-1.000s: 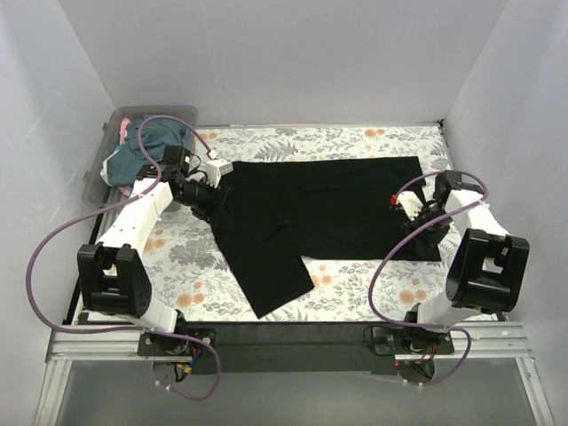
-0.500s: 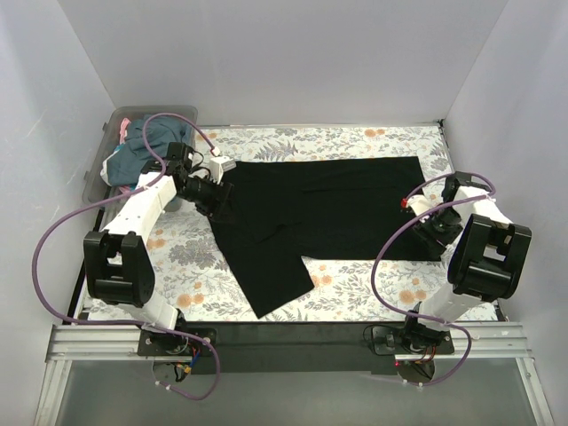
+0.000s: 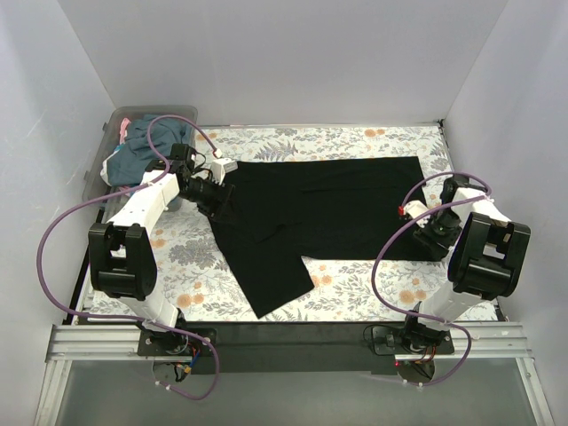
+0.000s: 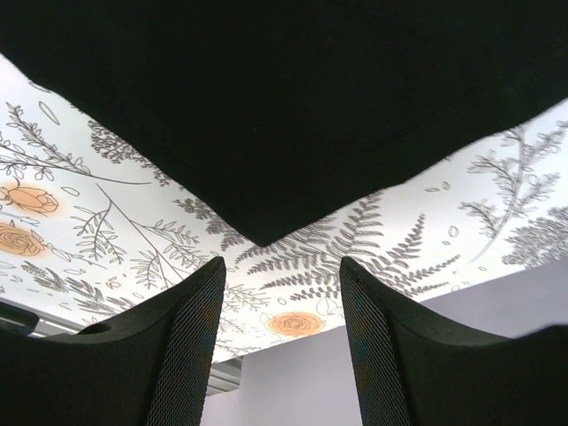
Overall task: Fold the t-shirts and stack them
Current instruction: Fold the tshirt
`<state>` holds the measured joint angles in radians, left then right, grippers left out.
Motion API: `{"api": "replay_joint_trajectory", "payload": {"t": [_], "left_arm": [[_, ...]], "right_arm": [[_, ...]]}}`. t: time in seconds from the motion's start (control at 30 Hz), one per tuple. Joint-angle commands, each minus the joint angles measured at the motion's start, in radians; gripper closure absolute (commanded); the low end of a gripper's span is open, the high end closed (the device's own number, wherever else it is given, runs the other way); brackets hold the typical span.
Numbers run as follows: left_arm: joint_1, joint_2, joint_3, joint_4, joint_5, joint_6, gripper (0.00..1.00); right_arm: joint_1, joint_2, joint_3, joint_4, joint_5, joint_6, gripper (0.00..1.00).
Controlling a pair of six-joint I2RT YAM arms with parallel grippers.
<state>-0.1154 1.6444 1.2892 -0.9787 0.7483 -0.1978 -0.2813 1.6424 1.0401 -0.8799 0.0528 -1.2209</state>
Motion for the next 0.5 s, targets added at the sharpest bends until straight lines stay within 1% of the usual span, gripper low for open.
{"api": "replay_joint_trajectory", "payload": {"t": [0.0,0.4,0.47], "left_arm": [[-0.006,-0.015,0.001,0.018,0.011,0.012,0.38],[-0.006,-0.02,-0.027,0.043,-0.009,-0.023,0.38],[-0.006,-0.026,-0.031,0.049,-0.027,-0.032,0.38]], "right_arm": [[-0.004,-0.024,-0.025,0.004,-0.008,-0.034,0.39],[-0.001,-0.044,-0.095,0.088,-0.031,-0.025,0.39],[0.001,-0.05,-0.124,0.108,-0.03,-0.023,0.4]]}}
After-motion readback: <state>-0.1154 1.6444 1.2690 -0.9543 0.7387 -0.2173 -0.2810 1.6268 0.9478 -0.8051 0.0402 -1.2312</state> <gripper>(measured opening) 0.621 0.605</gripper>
